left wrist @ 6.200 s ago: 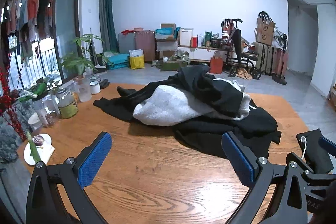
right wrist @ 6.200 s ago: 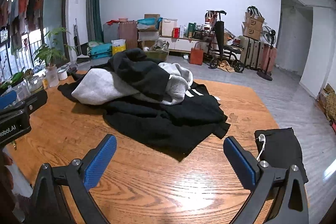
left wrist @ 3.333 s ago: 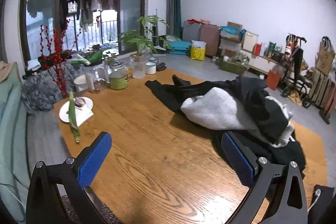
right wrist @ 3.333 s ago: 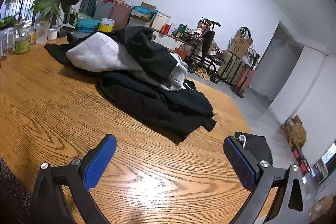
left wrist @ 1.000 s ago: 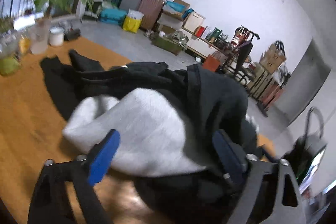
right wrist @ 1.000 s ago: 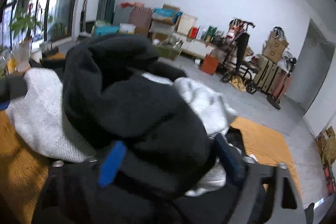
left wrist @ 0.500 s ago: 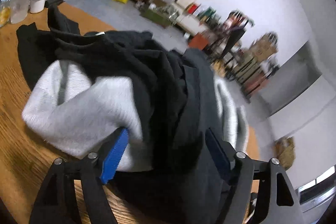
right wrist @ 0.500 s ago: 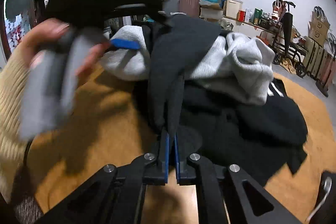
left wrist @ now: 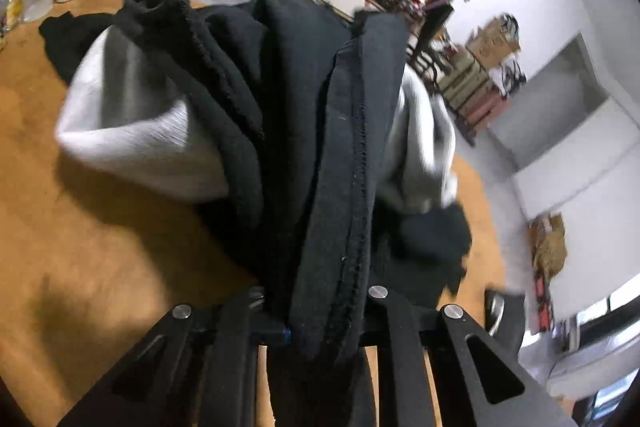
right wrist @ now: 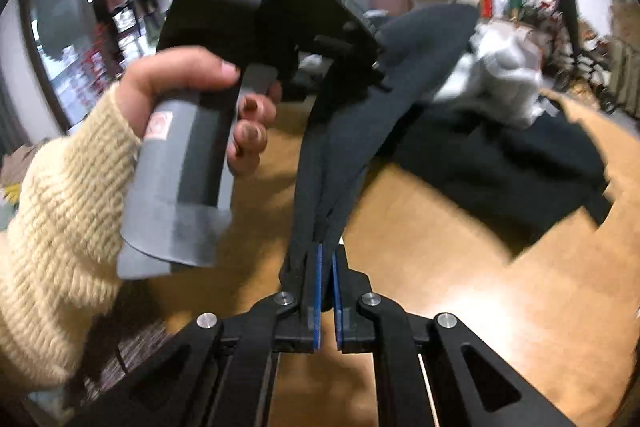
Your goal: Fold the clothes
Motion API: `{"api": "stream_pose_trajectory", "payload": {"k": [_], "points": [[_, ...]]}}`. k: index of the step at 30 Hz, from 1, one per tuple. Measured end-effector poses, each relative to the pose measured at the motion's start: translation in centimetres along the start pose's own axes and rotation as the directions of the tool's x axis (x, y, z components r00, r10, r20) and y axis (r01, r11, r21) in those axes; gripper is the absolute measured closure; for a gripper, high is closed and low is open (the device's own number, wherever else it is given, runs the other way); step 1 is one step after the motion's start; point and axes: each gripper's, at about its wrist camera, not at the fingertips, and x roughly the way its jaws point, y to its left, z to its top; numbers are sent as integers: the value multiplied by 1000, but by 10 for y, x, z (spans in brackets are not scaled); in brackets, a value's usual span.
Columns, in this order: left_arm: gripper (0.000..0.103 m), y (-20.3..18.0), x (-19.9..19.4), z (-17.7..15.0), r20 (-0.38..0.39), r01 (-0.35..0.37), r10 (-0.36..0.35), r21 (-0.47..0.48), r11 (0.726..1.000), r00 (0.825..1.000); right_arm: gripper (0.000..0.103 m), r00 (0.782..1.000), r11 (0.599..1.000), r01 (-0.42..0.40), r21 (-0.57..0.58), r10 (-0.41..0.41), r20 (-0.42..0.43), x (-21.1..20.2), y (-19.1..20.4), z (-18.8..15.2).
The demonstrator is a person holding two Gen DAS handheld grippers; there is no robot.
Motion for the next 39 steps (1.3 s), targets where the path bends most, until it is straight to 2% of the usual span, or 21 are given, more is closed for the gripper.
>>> {"api": "stream_pose_trajectory", "payload": {"k": [4, 5, 6, 7, 8, 11, 12, 13, 16, 17, 19, 22, 23, 25, 26, 27, 29, 30, 33, 36, 39], "points": [[87, 11, -40, -39, 5, -68, 68, 89, 994, 998, 95, 999, 998, -17, -64, 15, -32, -18, 23, -25], [87, 14, -50, -48, 10, -88, 88, 110, 990, 996, 81, 1000, 998, -3, -57, 1, -28, -25, 20, -25], [87, 20, -60, -49, 1, -117, 117, 120, 986, 993, 64, 1000, 999, 15, -45, -16, -18, -30, 14, -24], [87, 25, -69, -52, -5, -132, 133, 130, 983, 991, 56, 999, 999, 42, -24, -42, 2, -38, 6, -20], [87, 30, -79, -56, -8, -143, 145, 141, 980, 989, 51, 997, 998, 70, 4, -70, 21, -44, -4, -13], [87, 46, -102, -69, -47, -183, 192, 156, 971, 980, 46, 985, 986, 150, 78, -155, 69, -59, -32, 11], [87, 46, -103, -74, -68, -186, 198, 153, 971, 978, 37, 981, 981, 167, 100, -176, 82, -61, -41, 19], [87, 51, -104, -77, -92, -183, 197, 144, 973, 976, 34, 977, 975, 184, 122, -195, 82, -61, -48, 28], [87, 58, -98, -81, -153, -191, 209, 122, 974, 966, 28, 976, 965, 195, 174, -208, 59, -44, -67, 55], [87, 58, -94, -81, -171, -195, 212, 115, 974, 962, 23, 980, 964, 186, 189, -197, 42, -35, -70, 61], [85, 59, -89, -80, -198, -191, 205, 89, 978, 959, 22, 984, 962, 175, 211, -178, -2, -11, -74, 71], [75, 60, -84, -81, -232, -176, 181, 43, 983, 956, 22, 986, 964, 156, 215, -139, -93, 39, -65, 77], [69, 59, -83, -81, -240, -194, 200, 48, 980, 950, 22, 987, 965, 141, 219, -121, -106, 50, -61, 78], [64, 60, -79, -89, -249, -225, 236, 73, 972, 939, 23, 992, 966, 94, 241, -70, -108, 67, -54, 78], [59, 59, -80, -89, -248, -226, 238, 79, 971, 939, 29, 994, 966, 66, 252, -41, -104, 77, -52, 79], [53, 59, -81, -88, -245, -225, 237, 75, 971, 940, 55, 994, 967, 43, 253, -16, -106, 86, -48, 79], [49, 57, -82, -85, -235, -225, 232, 59, 973, 944, 97, 989, 970, 65, 235, -31, -145, 101, -45, 75], [48, 54, -80, -83, -226, -226, 231, 48, 973, 947, 100, 985, 971, 81, 224, -44, -165, 107, -45, 72], [43, 60, -93, -77, -191, -247, 248, 25, 969, 950, 101, 989, 979, 84, 188, -60, -132, 90, -46, 61], [39, 59, -91, -72, -189, -292, 295, 43, 956, 937, 102, 991, 982, 123, 142, -114, -69, 41, -54, 46], [39, 59, -83, -81, -237, -277, 285, 67, 959, 929, 102, 984, 971, 176, 161, -175, -24, -18, -73, 26]]}}
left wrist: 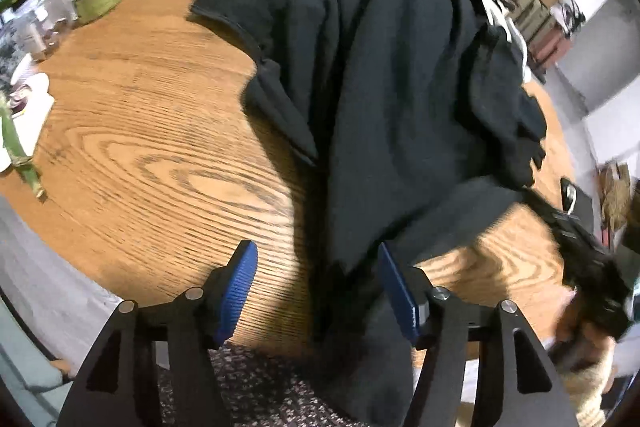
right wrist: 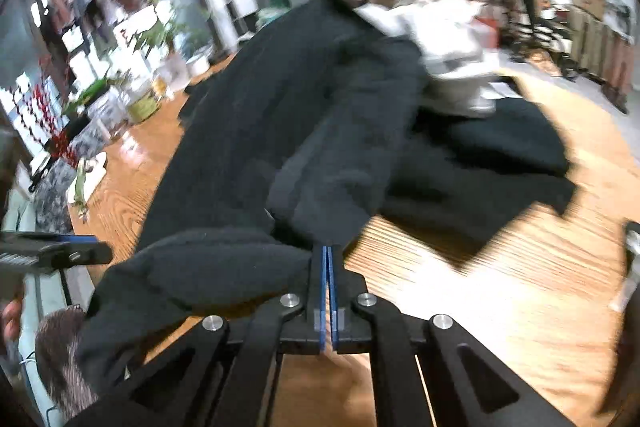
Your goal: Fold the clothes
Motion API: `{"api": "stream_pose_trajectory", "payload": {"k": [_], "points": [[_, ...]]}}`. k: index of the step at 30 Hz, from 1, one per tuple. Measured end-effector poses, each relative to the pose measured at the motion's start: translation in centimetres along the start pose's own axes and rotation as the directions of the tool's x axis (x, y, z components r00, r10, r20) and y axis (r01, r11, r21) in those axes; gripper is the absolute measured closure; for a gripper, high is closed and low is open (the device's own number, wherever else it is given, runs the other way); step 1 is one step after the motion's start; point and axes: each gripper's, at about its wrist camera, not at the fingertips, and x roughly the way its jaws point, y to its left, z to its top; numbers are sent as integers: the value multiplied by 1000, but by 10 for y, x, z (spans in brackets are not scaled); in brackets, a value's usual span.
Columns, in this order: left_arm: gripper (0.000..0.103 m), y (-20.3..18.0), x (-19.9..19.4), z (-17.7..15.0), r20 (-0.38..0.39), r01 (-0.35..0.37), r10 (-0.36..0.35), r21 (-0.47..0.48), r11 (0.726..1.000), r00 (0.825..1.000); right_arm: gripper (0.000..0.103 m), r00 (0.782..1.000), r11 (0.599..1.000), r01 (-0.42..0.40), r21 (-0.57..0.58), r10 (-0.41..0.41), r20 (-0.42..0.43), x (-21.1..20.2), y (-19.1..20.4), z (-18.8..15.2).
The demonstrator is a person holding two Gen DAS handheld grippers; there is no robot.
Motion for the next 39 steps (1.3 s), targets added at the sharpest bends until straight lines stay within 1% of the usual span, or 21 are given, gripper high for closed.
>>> {"api": "stream_pose_trajectory", "payload": {"k": [3, 6, 8, 9, 10, 11, 12, 13, 17, 19, 22, 23, 25, 26, 27, 28, 29, 30, 32, 35, 39], "points": [[39, -19, 19, -3, -63, 44, -41, 48, 998, 997, 103, 994, 994, 92, 60, -95, 49, -52, -36, -19], [39, -33, 29, 0, -71, 69, -66, 51, 996, 995, 102, 964, 960, 243, 142, -255, 76, -101, -84, -44], [39, -36, 32, 9, -51, 44, -43, 24, 999, 998, 101, 936, 923, 336, 185, -349, 38, -119, -112, -56], [39, -37, 35, 17, -38, 14, -13, 12, 1000, 999, 97, 925, 908, 369, 199, -380, 22, -123, -121, -60], [39, -36, 37, 23, -29, -12, 12, 1, 1000, 1000, 96, 927, 908, 365, 206, -375, 8, -123, -124, -60], [39, -36, 40, 30, -21, -35, 35, -9, 999, 999, 88, 930, 909, 359, 211, -367, -4, -122, -126, -59], [39, -36, 42, 36, -14, -58, 58, -19, 998, 998, 55, 941, 920, 330, 210, -338, -1, -118, -123, -58], [39, -35, 44, 41, -11, -71, 71, -31, 997, 997, 48, 953, 935, 297, 194, -304, 6, -109, -115, -53], [39, -26, 50, 53, 2, -117, 118, -86, 989, 993, 38, 984, 979, 179, 96, -180, 3, -58, -76, -27], [39, -21, 53, 56, 3, -136, 137, -107, 985, 991, 36, 990, 990, 139, 40, -138, -13, -24, -55, -12], [39, -17, 59, 60, -14, -148, 147, -119, 982, 989, 31, 990, 991, 133, 7, -132, -42, 27, -31, 9], [39, -17, 61, 61, -17, -147, 146, -120, 982, 989, 31, 990, 991, 135, 16, -134, -46, 38, -27, 11], [39, -16, 66, 63, -23, -141, 139, -124, 982, 990, 40, 993, 992, 114, 45, -112, -40, 56, -20, 19], [40, -16, 68, 63, -19, -137, 136, -124, 983, 991, 67, 994, 994, 99, 47, -97, -52, 64, -18, 21], [60, -17, 66, 62, 3, -130, 132, -114, 985, 991, 91, 993, 995, 90, 42, -87, -75, 71, -15, 22], [74, -19, 65, 60, 14, -96, 98, -104, 990, 995, 97, 993, 995, 90, 35, -87, -83, 74, -14, 20], [91, -20, 64, 58, 20, -54, 56, -95, 994, 998, 98, 995, 996, 78, 35, -76, -71, 69, -15, 17], [92, -22, 60, 56, 27, -44, 46, -85, 995, 999, 100, 996, 997, 70, 34, -68, -59, 64, -17, 14], [93, -29, 48, 49, 45, -48, 50, -40, 998, 998, 100, 994, 993, 104, 47, -103, -25, 37, -29, 4], [98, -46, 21, 28, 38, 12, -15, 65, 998, 999, 102, 984, 979, 176, 106, -174, -21, -11, -59, -23], [99, -81, -11, -12, -6, 112, -114, 257, 960, 993, 103, 958, 937, 287, 200, -282, -54, -79, -105, -65]]}}
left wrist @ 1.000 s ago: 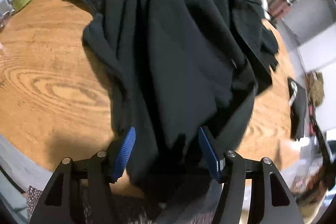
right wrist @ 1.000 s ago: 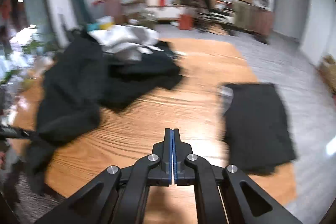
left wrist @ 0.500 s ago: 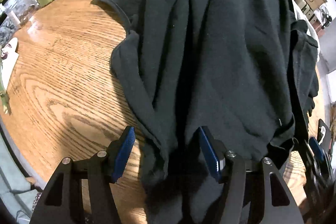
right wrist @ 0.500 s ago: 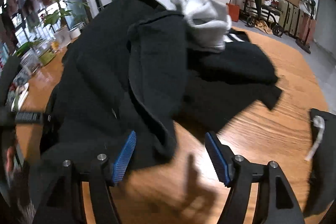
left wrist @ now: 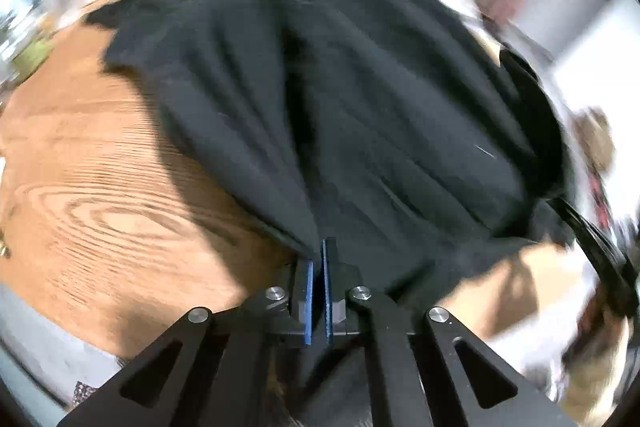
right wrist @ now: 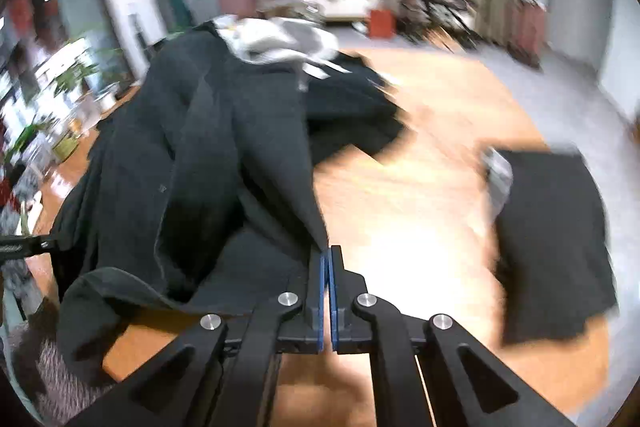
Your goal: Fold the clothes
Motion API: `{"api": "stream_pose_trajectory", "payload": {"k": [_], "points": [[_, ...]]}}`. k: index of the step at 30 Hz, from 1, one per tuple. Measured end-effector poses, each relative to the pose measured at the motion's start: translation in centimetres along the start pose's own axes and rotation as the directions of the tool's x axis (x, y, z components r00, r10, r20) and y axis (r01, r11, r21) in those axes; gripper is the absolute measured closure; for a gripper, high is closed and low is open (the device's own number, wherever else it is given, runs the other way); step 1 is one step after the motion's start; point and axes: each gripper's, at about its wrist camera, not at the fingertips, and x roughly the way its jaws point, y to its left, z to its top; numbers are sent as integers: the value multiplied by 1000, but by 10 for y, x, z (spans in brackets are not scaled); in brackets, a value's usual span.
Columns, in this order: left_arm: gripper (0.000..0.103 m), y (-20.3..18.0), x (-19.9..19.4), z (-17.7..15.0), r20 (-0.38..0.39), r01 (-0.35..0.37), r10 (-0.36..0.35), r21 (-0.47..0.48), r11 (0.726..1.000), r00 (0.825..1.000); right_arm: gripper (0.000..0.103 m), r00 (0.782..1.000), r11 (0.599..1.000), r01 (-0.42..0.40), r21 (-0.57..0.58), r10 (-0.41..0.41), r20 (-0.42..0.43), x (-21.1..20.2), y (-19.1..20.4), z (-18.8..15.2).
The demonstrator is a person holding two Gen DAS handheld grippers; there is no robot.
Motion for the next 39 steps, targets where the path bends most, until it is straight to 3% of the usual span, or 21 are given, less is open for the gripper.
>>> {"api": "stream_pose_trajectory", "payload": {"k": [2, 4, 7, 8, 9, 11, 13, 15, 16, 20, 22, 23, 24, 25, 26, 27, 28, 29, 32, 37, 39], "points": [[99, -15, -4, -9, -14, 30, -29, 55, 998, 999, 103, 987, 988, 152, -19, -153, -43, -9, -14, -17], [99, -19, -2, -13, -47, 66, -63, 56, 996, 997, 102, 975, 980, 199, -8, -199, -100, -14, -30, -34], [99, 4, 6, 4, -19, -11, 10, -60, 998, 1000, 87, 980, 984, 174, 47, -168, -107, -18, -35, -33], [99, 16, 7, 13, -15, -26, 24, -117, 993, 1000, 62, 984, 986, 161, 52, -156, -86, -18, -29, -27], [98, 29, 9, 23, -11, -35, 33, -173, 984, 999, 48, 990, 990, 132, 55, -129, -51, -18, -23, -20], [94, 54, 12, 42, -4, -51, 53, -282, 958, 999, 43, 999, 999, 47, 23, -47, 0, -14, -3, -3], [82, 71, 15, 55, 12, -90, 100, -349, 933, 995, 31, 999, 999, -24, -38, 25, 30, -2, 27, 19], [52, 83, 24, 64, 15, -108, 124, -403, 909, 992, 28, 996, 993, -50, -105, 58, 71, 12, 55, 43], [47, 89, 28, 68, 16, -115, 135, -429, 896, 991, 26, 993, 988, -59, -141, 73, 94, 21, 68, 54], [43, 94, 50, 88, 37, -87, 120, -481, 873, 992, 20, 985, 974, -67, -215, 99, 140, 63, 115, 105], [42, 94, 62, 101, 31, -143, 177, -466, 873, 984, 17, 984, 968, -67, -241, 104, 142, 84, 137, 123], [42, 94, 68, 105, 29, -160, 196, -462, 872, 980, 17, 986, 966, -66, -251, 103, 135, 95, 147, 129], [42, 94, 74, 109, 25, -166, 200, -460, 872, 979, 28, 987, 963, -67, -261, 102, 125, 106, 157, 135], [43, 93, 80, 110, 24, -160, 193, -461, 873, 981, 47, 989, 957, -80, -277, 111, 97, 122, 166, 138], [48, 93, 82, 108, 35, -149, 186, -468, 871, 982, 86, 990, 951, -106, -292, 128, 60, 129, 175, 135], [75, 92, 82, 106, 51, -142, 188, -474, 869, 981, 99, 986, 943, -148, -299, 164, 29, 133, 181, 130], [90, 90, 78, 103, 78, -113, 170, -476, 872, 982, 99, 980, 932, -191, -307, 201, 0, 135, 188, 123], [93, 88, 72, 99, 107, -79, 146, -476, 876, 983, 100, 968, 913, -241, -329, 252, -8, 126, 193, 113], [95, 75, 51, 91, 186, 13, 79, -448, 894, 979, 100, 931, 833, -328, -446, 366, -1, 84, 209, 79], [95, 28, 2, 71, 288, 151, -65, -287, 946, 955, 100, 862, 749, -493, -442, 489, -132, 34, 213, 31], [95, 6, -42, 42, 291, 164, -101, -199, 966, 951, 100, 862, 741, -499, -449, 475, -175, 15, 204, 4]]}}
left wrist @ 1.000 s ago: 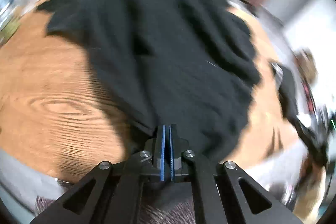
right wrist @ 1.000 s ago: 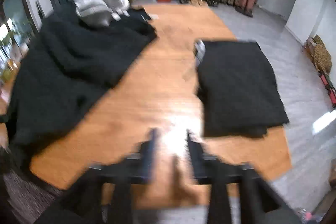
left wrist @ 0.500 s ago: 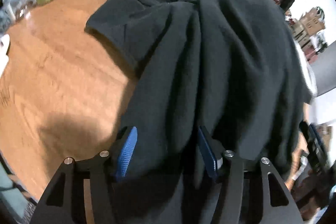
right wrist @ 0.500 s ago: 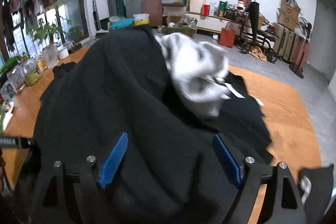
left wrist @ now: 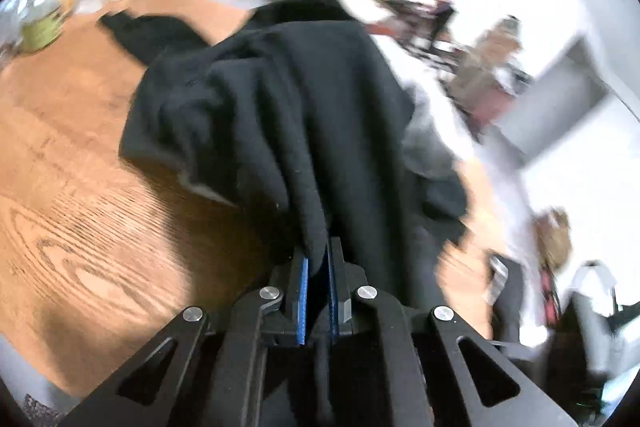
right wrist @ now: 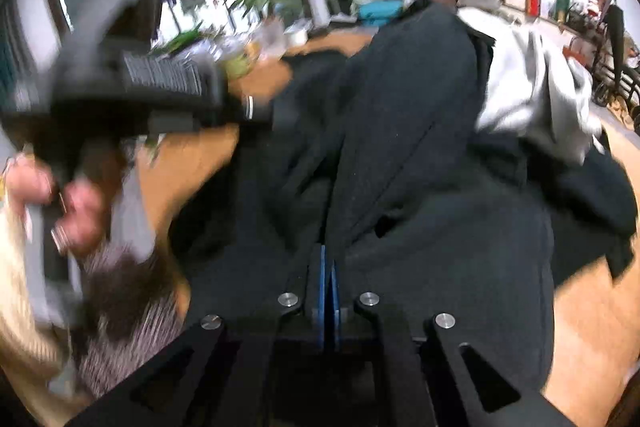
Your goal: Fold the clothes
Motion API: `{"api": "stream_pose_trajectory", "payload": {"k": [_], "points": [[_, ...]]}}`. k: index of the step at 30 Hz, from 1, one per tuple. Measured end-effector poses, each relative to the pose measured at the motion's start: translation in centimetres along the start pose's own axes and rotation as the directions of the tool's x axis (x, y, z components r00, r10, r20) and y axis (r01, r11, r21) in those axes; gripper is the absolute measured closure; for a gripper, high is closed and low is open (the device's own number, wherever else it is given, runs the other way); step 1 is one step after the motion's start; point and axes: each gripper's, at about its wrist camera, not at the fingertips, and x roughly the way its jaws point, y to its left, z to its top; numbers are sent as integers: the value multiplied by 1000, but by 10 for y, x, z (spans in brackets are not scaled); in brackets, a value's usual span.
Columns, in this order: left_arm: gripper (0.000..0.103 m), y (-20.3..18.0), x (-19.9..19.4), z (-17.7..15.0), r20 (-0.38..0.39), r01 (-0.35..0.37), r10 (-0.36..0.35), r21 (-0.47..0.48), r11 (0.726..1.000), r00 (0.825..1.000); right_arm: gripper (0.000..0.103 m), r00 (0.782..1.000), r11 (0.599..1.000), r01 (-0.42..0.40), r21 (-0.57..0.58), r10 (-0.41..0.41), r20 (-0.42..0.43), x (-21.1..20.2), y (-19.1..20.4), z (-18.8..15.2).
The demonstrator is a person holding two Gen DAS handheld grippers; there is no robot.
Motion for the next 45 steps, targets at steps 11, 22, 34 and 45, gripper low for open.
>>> {"api": "stream_pose_trajectory", "payload": {"k": [11, 22, 34, 45], "points": [[95, 34, -66, -73, -268, 32, 4, 128, 991, 963, 99, 944, 883, 268, 385, -160, -290, -117, -62, -158], [25, 28, -52, 17, -91, -49, 54, 62, 997, 994, 32, 925, 916, 380, 129, -379, -36, -83, -48, -25], [61, 53, 121, 56, -116, -448, 456, 85, 890, 883, 85, 962, 966, 257, 8, -254, -103, 64, -43, 18], [97, 35, 88, -8, -456, -153, 261, 261, 953, 851, 91, 964, 983, 147, 107, -118, -237, -21, -30, -84]]}}
